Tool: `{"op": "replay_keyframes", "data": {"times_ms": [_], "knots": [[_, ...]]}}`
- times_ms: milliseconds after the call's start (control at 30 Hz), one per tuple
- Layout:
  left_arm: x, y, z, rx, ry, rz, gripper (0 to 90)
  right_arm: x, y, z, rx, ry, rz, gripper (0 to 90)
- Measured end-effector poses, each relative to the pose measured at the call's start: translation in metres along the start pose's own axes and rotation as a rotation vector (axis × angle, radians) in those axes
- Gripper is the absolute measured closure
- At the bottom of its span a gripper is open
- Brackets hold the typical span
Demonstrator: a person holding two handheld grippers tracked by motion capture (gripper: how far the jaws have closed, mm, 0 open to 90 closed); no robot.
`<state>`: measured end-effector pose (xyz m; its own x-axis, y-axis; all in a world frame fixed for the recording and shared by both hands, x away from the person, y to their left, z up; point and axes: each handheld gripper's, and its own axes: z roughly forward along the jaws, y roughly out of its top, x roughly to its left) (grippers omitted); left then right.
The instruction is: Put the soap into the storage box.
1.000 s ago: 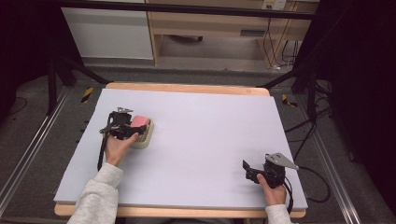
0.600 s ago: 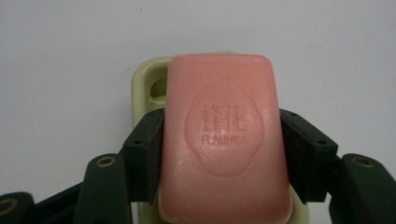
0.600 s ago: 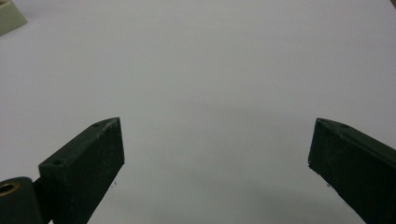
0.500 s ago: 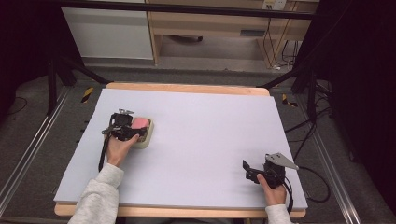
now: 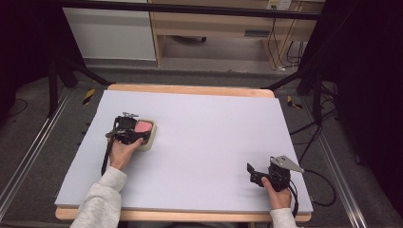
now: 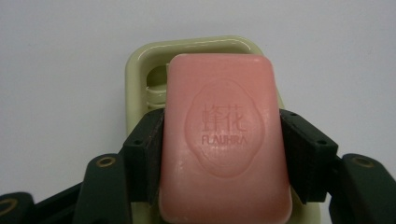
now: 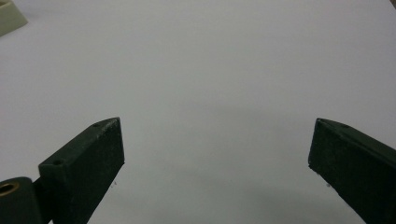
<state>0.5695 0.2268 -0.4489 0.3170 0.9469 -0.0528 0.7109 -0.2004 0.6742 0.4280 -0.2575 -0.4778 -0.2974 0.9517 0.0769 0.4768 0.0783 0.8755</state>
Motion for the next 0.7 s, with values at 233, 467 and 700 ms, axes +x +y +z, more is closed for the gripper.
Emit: {"op": "replay_keyframes", "data": {"times_ms": [233,467,700], "knots": [[0.0000,-0.0006,0.0020,0.006,0.007,-0.002,37.4,0.0000,0.0000,-0.0001,-0.001,0.001,0.000,3.8],[-0.0008,-0.0006,0.0025,0.005,0.012,-0.002,37.3,-0.0001,0.0000,-0.0003,-0.002,0.003,0.001,3.7],[-0.0004,0.0013,-0.0039,-0.045,0.005,0.001,35.0,0.0000,0.0000,-0.0004,-0.001,0.005,0.001,3.8]]}}
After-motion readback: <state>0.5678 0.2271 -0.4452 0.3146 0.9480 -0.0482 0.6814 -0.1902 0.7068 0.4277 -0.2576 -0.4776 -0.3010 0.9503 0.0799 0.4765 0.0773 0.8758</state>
